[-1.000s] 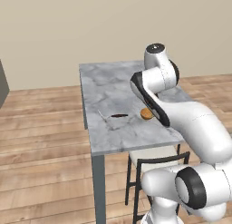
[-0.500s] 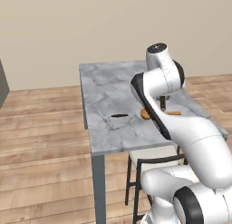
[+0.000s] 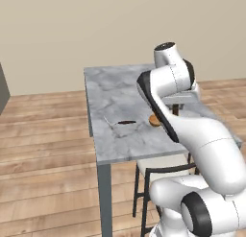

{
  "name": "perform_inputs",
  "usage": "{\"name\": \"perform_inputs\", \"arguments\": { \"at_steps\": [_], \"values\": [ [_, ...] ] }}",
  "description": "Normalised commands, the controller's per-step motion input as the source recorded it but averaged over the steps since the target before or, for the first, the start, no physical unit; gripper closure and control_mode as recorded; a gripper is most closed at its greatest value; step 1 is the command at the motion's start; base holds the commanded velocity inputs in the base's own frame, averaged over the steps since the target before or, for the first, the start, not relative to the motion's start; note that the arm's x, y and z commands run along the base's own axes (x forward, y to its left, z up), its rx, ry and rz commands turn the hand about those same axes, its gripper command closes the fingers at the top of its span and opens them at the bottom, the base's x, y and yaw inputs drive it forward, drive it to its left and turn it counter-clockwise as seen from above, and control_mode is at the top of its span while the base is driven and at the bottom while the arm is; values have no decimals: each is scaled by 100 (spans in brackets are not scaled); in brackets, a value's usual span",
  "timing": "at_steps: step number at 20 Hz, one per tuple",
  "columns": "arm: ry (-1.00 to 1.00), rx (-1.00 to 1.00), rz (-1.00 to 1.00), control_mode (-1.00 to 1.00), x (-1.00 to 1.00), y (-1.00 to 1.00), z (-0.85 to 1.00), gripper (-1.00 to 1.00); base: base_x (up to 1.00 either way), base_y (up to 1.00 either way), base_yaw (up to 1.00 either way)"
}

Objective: Pick up the metallic utensils from the counter and place them in the open drawer. Make sure not to pick up any wooden utensils.

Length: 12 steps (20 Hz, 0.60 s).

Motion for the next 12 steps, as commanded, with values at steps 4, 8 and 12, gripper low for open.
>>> {"name": "perform_inputs", "arguments": {
  "at_steps": [4,8,12],
  "values": [
    [0,6,-30,100,-24,0,-2,100,-29,0,-50],
    [0,0,0,100,0,0,0,100,-75,-10,-100],
    [0,0,0,100,0,0,0,100,-68,-1,-100]
  ]
}}
